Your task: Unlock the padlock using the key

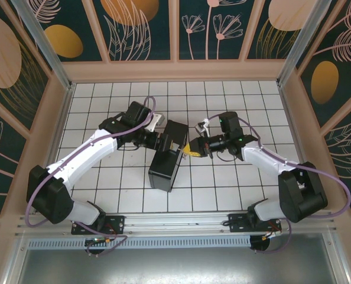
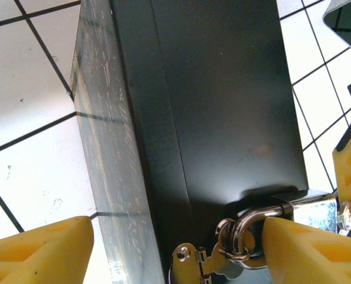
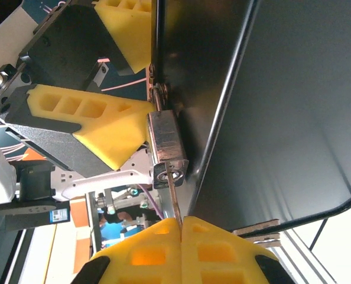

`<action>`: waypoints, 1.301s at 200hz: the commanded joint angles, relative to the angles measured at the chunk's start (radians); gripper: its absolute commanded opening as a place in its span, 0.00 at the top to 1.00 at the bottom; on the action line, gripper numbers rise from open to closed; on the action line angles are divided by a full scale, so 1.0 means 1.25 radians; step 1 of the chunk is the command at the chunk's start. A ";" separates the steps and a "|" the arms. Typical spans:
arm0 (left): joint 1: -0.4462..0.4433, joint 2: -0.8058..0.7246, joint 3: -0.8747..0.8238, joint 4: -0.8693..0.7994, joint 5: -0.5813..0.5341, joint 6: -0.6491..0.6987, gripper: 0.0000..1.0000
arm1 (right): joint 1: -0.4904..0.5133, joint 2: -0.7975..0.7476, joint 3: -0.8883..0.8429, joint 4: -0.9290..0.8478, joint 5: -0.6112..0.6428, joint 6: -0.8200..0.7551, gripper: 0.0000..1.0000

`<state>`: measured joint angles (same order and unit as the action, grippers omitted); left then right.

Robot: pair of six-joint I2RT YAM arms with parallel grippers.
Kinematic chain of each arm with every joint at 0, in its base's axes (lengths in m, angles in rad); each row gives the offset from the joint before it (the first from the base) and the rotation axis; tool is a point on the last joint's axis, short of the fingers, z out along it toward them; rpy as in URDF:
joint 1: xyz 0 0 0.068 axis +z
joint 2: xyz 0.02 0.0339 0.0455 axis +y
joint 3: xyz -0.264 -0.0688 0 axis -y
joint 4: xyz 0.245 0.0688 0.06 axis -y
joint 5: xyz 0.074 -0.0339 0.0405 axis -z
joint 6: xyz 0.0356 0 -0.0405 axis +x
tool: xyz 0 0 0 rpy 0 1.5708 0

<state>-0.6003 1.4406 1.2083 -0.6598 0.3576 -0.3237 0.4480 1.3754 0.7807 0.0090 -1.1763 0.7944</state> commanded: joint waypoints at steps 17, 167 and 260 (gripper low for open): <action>-0.008 -0.012 0.006 -0.006 -0.005 -0.010 0.25 | 0.013 -0.018 -0.015 0.048 0.028 0.032 1.00; -0.025 -0.007 0.006 0.012 0.033 -0.023 0.25 | 0.040 0.004 -0.020 0.212 0.045 0.147 1.00; -0.035 -0.008 -0.001 0.014 0.038 -0.024 0.26 | 0.063 0.030 0.063 0.091 0.106 0.056 1.00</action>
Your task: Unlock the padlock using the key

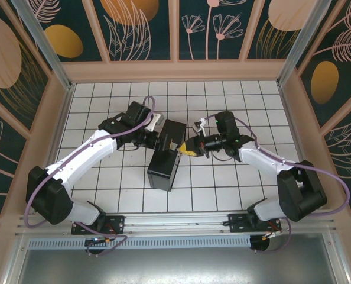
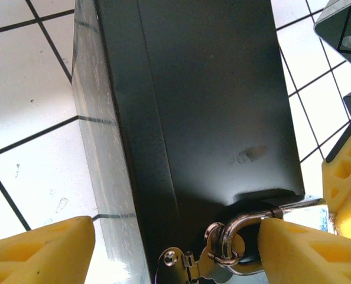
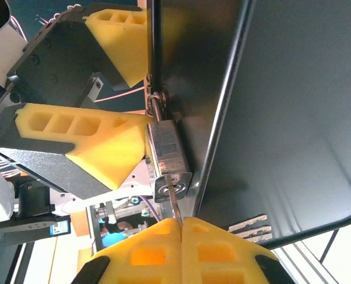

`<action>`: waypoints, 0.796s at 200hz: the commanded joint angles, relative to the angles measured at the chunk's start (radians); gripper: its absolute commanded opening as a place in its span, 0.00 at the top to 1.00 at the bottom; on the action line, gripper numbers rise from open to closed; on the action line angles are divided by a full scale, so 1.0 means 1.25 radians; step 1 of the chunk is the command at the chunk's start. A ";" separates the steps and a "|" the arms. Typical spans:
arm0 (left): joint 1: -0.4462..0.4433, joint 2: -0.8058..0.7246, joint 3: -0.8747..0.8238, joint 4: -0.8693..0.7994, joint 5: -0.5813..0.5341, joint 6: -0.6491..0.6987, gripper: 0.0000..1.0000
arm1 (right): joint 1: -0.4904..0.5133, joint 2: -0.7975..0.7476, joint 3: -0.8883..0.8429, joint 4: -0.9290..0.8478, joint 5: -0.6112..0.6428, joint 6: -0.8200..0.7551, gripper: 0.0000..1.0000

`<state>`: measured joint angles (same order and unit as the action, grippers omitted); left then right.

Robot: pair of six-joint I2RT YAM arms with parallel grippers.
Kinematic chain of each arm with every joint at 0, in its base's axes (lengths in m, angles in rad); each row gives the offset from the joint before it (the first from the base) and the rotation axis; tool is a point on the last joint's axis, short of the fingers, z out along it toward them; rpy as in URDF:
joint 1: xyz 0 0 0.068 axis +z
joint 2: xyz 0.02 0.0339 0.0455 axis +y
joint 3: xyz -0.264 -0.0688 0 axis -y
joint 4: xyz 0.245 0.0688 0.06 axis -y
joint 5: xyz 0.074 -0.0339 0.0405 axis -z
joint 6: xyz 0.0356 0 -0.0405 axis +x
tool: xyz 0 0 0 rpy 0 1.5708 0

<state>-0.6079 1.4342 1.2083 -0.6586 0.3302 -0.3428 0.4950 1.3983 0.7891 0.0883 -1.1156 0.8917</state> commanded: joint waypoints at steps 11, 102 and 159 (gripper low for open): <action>-0.028 -0.006 0.002 0.016 0.063 -0.009 0.26 | 0.030 0.006 0.085 -0.046 0.104 -0.076 1.00; -0.029 -0.004 -0.017 0.038 0.087 -0.030 0.26 | 0.047 0.007 -0.004 0.275 0.015 0.101 1.00; -0.028 0.000 -0.008 0.039 0.091 -0.033 0.27 | 0.073 -0.021 0.106 -0.053 0.188 -0.148 1.00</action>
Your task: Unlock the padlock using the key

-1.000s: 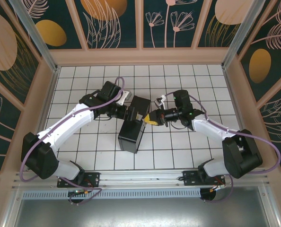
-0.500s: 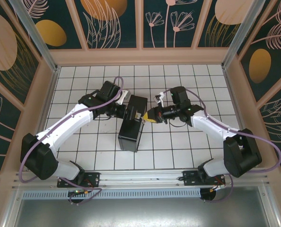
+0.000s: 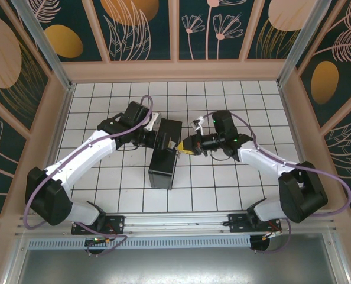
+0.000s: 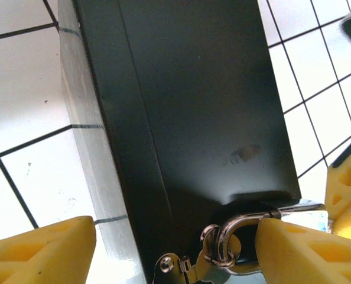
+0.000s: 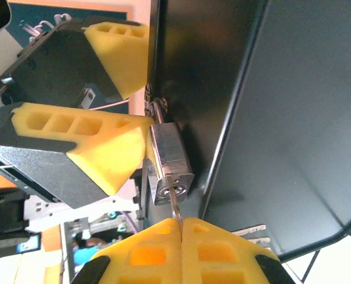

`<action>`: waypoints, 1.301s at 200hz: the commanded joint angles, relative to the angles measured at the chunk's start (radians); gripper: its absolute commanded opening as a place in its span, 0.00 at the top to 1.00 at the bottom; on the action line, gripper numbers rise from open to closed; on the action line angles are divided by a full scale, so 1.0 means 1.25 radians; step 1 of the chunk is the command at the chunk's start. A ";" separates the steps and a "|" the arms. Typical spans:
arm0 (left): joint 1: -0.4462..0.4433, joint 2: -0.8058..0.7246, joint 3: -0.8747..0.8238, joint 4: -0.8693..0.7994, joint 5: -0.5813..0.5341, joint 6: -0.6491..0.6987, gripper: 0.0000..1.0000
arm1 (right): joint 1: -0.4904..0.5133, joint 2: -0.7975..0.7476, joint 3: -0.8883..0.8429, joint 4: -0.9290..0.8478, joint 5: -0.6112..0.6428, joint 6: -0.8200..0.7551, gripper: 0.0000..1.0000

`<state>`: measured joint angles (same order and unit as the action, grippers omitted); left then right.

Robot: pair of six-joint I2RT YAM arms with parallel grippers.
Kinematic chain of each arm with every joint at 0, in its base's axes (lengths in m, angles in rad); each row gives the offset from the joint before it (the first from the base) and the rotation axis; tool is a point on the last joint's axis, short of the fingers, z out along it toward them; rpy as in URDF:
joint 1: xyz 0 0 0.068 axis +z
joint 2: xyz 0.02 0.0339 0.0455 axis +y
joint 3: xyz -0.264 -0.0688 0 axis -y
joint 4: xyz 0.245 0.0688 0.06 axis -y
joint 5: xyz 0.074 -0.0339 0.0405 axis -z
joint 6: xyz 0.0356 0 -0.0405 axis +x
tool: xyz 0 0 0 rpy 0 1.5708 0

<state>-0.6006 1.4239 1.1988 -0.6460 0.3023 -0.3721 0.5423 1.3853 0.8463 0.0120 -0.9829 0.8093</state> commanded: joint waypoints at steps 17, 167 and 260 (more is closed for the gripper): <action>-0.035 0.012 0.001 0.028 0.114 -0.008 0.27 | 0.022 -0.015 0.043 0.041 0.091 -0.060 1.00; -0.036 0.014 0.011 0.034 0.151 -0.034 0.28 | 0.065 0.015 0.069 0.099 0.130 -0.124 1.00; -0.035 0.002 0.034 0.012 0.133 -0.033 0.28 | 0.044 -0.014 0.061 0.079 0.217 -0.176 1.00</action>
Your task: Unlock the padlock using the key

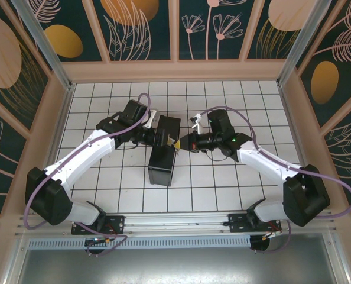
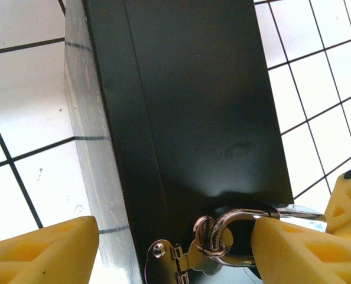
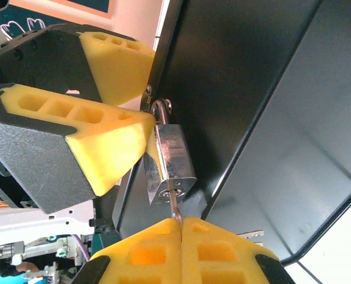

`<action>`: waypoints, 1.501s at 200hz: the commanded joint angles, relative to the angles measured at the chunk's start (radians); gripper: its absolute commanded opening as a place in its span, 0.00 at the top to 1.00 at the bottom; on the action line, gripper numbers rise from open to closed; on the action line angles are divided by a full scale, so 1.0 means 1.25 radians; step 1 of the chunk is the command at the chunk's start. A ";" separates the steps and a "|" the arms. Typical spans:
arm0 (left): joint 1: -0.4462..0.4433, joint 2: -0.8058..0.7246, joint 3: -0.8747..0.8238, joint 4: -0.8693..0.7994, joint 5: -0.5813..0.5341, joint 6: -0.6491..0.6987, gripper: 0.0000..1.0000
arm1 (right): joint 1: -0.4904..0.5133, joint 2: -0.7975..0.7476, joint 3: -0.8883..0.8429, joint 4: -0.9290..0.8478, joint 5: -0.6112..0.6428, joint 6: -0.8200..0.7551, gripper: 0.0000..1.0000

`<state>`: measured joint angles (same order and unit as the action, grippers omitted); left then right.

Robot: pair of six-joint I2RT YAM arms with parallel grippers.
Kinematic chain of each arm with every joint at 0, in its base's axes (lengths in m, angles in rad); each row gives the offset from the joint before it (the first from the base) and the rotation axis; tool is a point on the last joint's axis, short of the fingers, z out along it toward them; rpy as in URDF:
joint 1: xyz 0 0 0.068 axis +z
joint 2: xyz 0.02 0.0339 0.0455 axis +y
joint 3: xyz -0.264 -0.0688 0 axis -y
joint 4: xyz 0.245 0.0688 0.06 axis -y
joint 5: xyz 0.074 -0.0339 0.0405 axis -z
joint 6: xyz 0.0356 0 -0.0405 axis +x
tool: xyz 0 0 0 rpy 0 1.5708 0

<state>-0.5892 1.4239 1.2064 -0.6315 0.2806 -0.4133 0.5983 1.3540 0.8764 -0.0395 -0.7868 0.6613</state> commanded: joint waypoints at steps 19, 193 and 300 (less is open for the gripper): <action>-0.043 0.002 0.048 -0.018 0.121 0.003 0.27 | -0.007 0.015 0.042 0.096 0.055 -0.083 1.00; 0.044 0.125 0.126 -0.041 0.044 0.084 0.23 | -0.077 0.122 0.119 -0.052 -0.057 -0.221 0.91; 0.077 0.125 0.114 -0.028 0.068 0.073 0.26 | -0.113 0.157 0.104 0.064 -0.160 -0.115 0.71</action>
<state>-0.5060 1.5696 1.3586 -0.6743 0.3626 -0.3264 0.4778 1.5738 1.0420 -0.0460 -0.9440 0.4461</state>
